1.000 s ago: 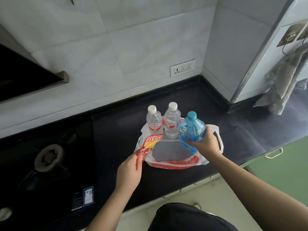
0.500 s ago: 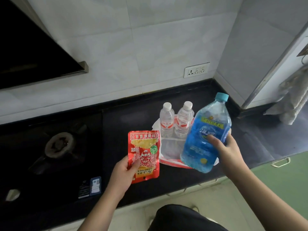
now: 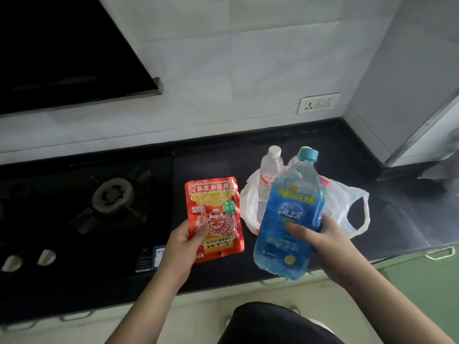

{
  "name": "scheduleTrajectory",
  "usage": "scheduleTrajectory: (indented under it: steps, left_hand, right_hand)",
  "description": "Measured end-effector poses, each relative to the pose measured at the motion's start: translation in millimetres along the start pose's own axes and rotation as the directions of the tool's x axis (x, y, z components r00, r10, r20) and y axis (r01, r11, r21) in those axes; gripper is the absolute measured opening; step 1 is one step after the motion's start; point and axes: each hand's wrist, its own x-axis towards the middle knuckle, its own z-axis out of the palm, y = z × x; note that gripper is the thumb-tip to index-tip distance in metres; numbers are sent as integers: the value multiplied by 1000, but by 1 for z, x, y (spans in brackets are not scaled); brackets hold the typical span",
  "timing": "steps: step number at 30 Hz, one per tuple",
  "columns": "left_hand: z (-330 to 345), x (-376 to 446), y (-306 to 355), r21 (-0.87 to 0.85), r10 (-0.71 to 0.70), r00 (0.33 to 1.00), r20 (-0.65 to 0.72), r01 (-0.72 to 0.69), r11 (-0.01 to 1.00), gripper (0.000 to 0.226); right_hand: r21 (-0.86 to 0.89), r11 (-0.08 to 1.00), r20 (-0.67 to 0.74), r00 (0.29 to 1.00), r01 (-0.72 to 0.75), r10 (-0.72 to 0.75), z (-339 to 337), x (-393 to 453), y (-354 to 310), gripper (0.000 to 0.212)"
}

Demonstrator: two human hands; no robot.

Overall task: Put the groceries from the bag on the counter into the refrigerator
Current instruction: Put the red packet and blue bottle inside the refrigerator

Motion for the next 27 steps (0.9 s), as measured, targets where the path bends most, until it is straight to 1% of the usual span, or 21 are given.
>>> scheduleTrajectory:
  steps: [2,4,6,8,10,12,16,18,20,22,25,27]
  left_hand:
    - [-6,-6,0,-6,-3,1000,-23,3,1000,33]
    - [-11,-12,0,5,-2,998,-61,2,1000,32]
    - [-13,-17,0,27,2,993,-116,1,1000,26]
    - [-14,-23,2,35,1,985,-170,6,999,21]
    - [-12,-29,4,67,6,979,-204,8,998,19]
    - [-8,-37,8,106,23,975,-223,0,994,18]
    - [9,-49,13,149,70,955,-290,-28,988,19]
    - [19,-56,12,188,88,941,-326,-26,982,18]
    - [29,-64,9,224,96,927,-363,-13,975,18]
    - [37,-72,5,181,66,911,-408,10,983,18]
    - [49,-87,-3,12,-32,880,-474,43,999,21]
    - [55,-100,-11,-93,-96,846,-524,55,994,23]
  right_hand:
    - [-172,984,-9,998,55,-57,8,4,-5,54]
    - [-325,939,2,993,114,-120,12,9,-3,57]
    - [-484,855,34,981,184,-191,13,12,2,64]
    - [-586,774,76,967,240,-243,11,17,4,73]
    - [-597,749,131,956,288,-263,9,20,3,78]
    - [-606,724,180,943,330,-279,7,21,2,78]
    - [-657,621,261,902,426,-343,-6,27,-3,86]
    - [-641,621,283,890,452,-356,-14,29,-5,87]
    - [-600,642,313,878,477,-361,-21,32,-8,82]
    - [-574,648,354,865,501,-355,-27,37,-12,79]
    - [-562,650,414,854,512,-314,-34,46,-13,80]
    - [-558,653,439,849,513,-293,-34,51,-7,79]
